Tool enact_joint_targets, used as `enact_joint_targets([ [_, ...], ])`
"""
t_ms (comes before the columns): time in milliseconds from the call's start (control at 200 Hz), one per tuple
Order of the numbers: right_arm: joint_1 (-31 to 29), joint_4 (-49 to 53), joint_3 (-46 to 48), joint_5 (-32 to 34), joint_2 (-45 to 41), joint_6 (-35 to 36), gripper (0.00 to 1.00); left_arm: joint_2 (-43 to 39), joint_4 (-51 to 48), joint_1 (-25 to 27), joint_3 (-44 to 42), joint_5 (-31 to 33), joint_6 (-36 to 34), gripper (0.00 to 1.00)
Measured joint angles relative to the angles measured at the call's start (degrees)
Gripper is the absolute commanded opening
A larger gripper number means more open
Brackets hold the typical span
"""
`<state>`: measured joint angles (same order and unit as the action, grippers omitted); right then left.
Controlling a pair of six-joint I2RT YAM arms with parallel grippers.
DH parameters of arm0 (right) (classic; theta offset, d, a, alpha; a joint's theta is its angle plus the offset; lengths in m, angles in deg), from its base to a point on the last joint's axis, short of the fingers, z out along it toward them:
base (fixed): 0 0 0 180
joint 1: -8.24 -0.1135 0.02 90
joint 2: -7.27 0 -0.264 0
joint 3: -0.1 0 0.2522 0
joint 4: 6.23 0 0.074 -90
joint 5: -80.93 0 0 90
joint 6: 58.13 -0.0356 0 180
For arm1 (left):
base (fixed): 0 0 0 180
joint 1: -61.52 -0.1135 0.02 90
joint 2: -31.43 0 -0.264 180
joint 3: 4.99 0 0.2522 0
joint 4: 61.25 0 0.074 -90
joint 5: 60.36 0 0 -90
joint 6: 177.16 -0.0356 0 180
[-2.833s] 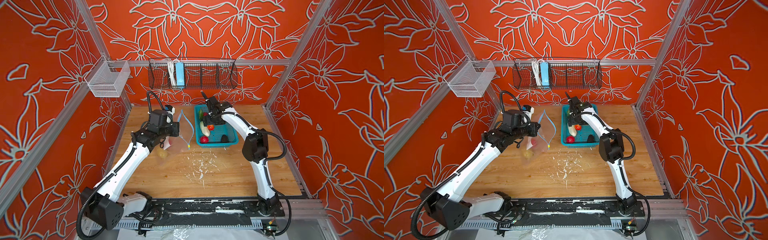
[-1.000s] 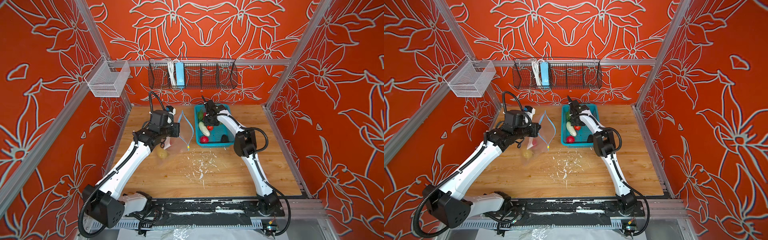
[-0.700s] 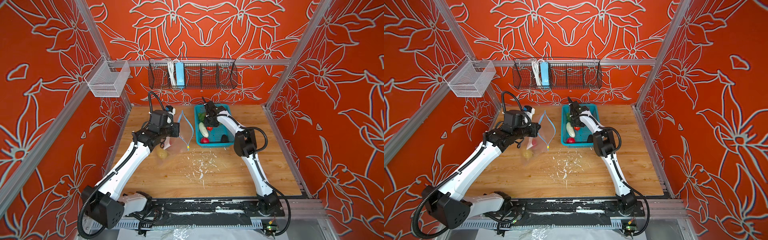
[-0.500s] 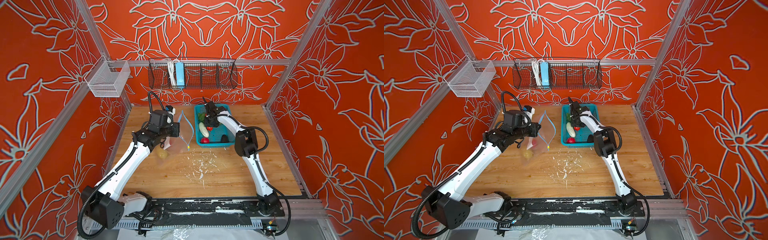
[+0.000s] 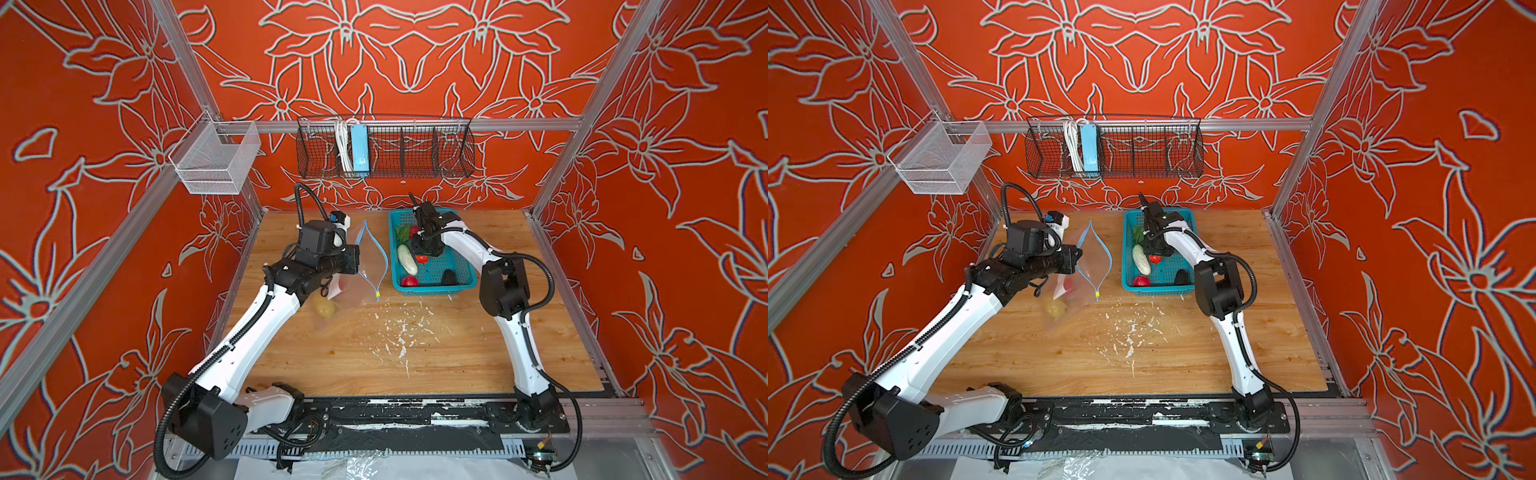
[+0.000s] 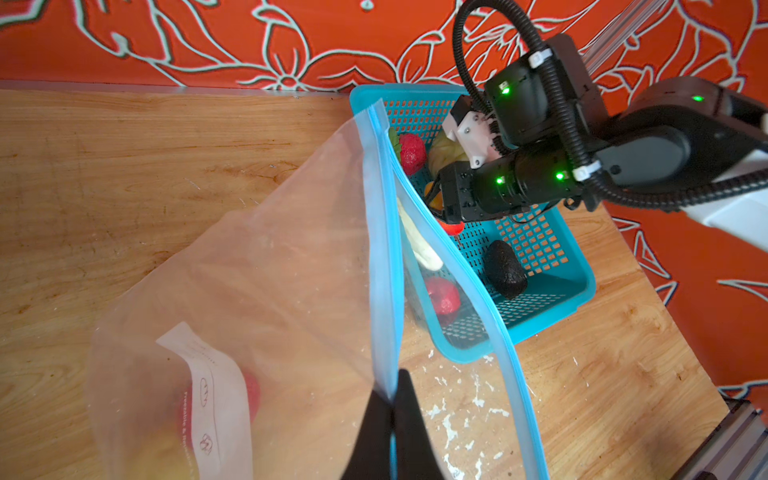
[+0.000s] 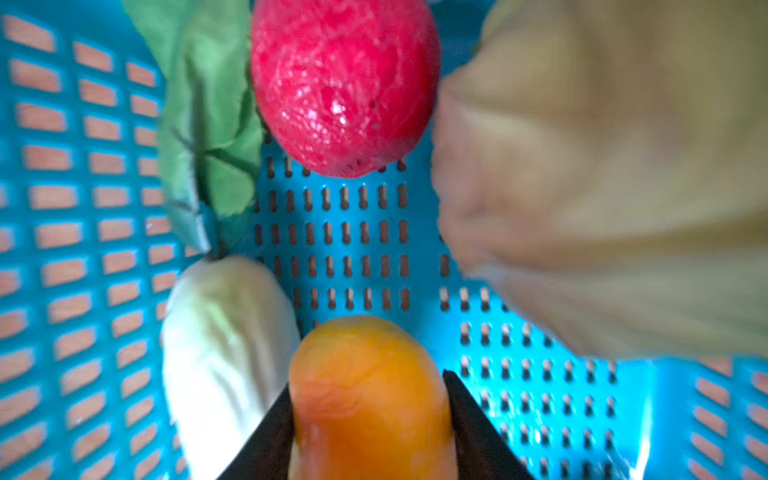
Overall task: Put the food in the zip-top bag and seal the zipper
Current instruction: 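Lift the mango with the right gripper and carry it over the bag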
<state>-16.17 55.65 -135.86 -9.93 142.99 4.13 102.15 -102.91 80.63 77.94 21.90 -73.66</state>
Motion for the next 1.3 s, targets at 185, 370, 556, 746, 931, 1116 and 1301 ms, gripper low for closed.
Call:
enact_joint_targets([
  [185,0.0,-1.4,3.5,0.0,-3.0,-0.4,0.42,-0.4,0.2,0.0,-0.6,-0.4,0.3,0.00],
  [370,0.0,-2.8,6.1,0.0,-4.7,-0.8,0.42,-0.6,0.5,0.0,-0.6,-0.4,0.5,0.00],
  [556,0.0,-3.3,6.6,0.0,-5.2,-0.8,0.41,-0.7,0.6,0.0,-0.6,-0.3,0.5,0.00],
  [746,0.0,-3.6,6.7,0.0,-6.2,-0.8,0.41,-0.7,0.6,0.0,-0.6,-0.3,0.5,0.00],
  [931,0.0,-4.3,8.2,-0.7,-8.2,-0.9,0.41,-0.7,0.6,0.0,-0.6,-0.4,0.5,0.00],
  [1116,0.0,-5.2,9.5,-1.8,-10.6,-1.0,0.40,-0.7,0.6,0.0,-0.6,-0.3,0.5,0.00],
  [1301,0.0,-5.4,9.5,-2.7,-12.7,-1.0,0.40,-0.7,0.6,0.0,-0.6,-0.3,0.7,0.00],
])
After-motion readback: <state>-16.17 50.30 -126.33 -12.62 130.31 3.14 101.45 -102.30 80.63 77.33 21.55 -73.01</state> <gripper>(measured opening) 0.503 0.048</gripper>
